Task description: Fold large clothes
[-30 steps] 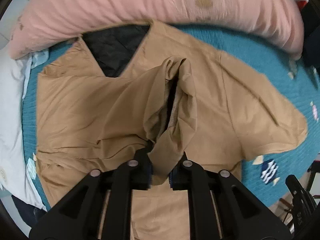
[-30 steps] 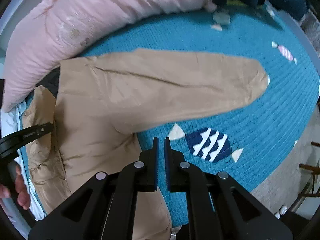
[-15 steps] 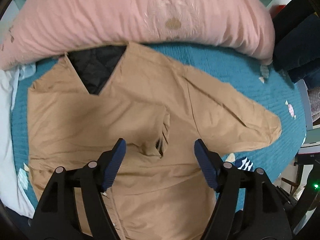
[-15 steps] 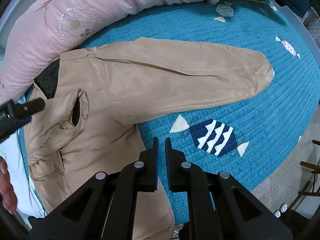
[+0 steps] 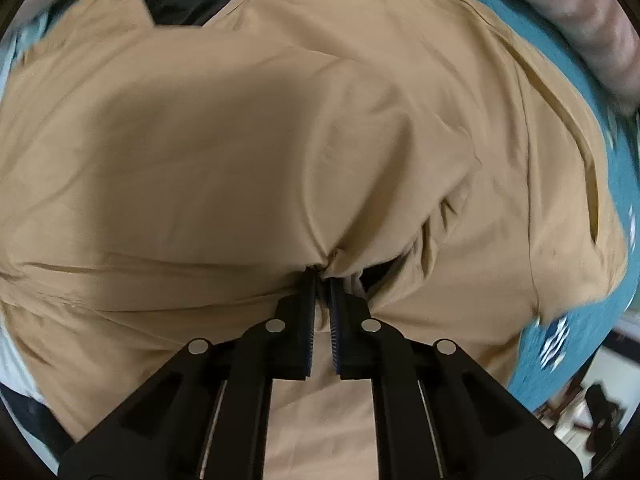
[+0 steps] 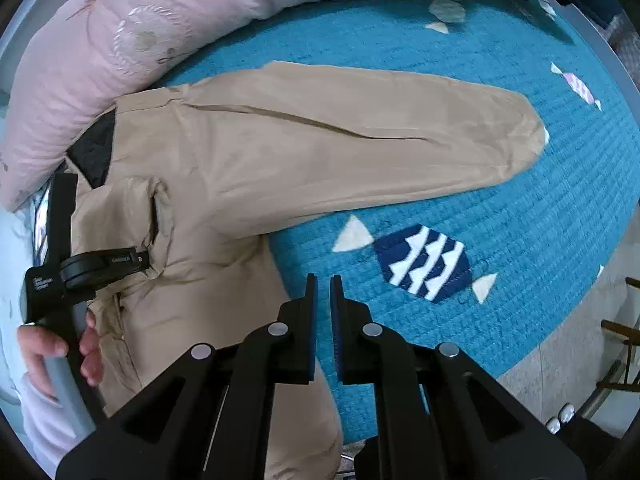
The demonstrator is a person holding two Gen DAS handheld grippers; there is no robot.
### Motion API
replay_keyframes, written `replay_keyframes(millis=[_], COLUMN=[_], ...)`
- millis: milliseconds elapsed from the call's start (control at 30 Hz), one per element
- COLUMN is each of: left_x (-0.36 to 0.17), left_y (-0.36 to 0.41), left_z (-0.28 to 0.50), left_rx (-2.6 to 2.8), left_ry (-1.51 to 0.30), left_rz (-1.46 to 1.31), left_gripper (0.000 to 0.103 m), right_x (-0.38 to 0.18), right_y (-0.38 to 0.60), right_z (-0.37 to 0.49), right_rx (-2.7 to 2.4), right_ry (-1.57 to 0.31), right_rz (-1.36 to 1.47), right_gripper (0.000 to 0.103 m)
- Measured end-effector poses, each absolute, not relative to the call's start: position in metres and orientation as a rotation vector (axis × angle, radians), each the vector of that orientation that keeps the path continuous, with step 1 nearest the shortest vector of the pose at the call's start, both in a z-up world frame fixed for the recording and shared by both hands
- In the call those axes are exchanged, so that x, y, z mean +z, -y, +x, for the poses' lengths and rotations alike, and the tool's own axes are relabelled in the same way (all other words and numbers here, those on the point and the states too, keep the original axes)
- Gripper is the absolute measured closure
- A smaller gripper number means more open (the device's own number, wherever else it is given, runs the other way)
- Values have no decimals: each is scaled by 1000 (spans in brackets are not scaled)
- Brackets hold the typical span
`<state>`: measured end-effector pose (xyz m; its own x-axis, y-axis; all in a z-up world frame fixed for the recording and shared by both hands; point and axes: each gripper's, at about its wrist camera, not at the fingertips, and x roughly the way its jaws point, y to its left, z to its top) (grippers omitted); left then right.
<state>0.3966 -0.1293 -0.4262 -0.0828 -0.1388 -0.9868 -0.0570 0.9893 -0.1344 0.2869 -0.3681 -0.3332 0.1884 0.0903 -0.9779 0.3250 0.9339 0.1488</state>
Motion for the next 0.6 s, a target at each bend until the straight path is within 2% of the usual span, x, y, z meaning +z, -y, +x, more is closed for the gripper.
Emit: replay_keyframes(millis=[400, 433, 467, 500, 533, 600], left_x=[-351, -349, -346, -345, -344, -346], left_y=[172, 176, 183, 187, 193, 199], left_z=[392, 393, 395, 398, 398, 401], left_rx=[-201, -217, -220, -219, -218, -227], left_ry=[-1554, -1545, -1534, -1523, -1509, -1511], left_rz=[-42, -42, -33, -24, -18, -26], left_gripper=[93, 87, 74, 67, 57, 57], right_x=[-331, -330, -329, -327, -324, -317], right_y=[405, 409, 412, 418, 423, 432], right_z=[284, 285, 286, 288, 288, 288], right_rx=[-213, -210, -212, -226, -247, -294], right_ry=[-1345, -1332, -1325, -1316, -1297, -1244], right_rz=[431, 445, 453, 459, 458, 442], right_gripper=[95, 86, 77, 52, 33, 24])
